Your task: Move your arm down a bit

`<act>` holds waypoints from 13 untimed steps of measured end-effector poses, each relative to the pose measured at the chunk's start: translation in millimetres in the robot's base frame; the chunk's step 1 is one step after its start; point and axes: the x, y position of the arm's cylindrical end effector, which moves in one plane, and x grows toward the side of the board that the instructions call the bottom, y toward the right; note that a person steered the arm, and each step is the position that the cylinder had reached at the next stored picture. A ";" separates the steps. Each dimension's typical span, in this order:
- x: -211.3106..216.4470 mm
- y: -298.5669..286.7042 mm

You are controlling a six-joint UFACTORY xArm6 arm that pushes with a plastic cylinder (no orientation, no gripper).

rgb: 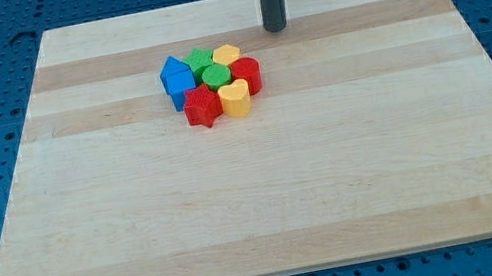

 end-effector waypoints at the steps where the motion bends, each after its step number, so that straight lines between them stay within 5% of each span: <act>1: 0.9 0.0; 13: 53.7 -2.1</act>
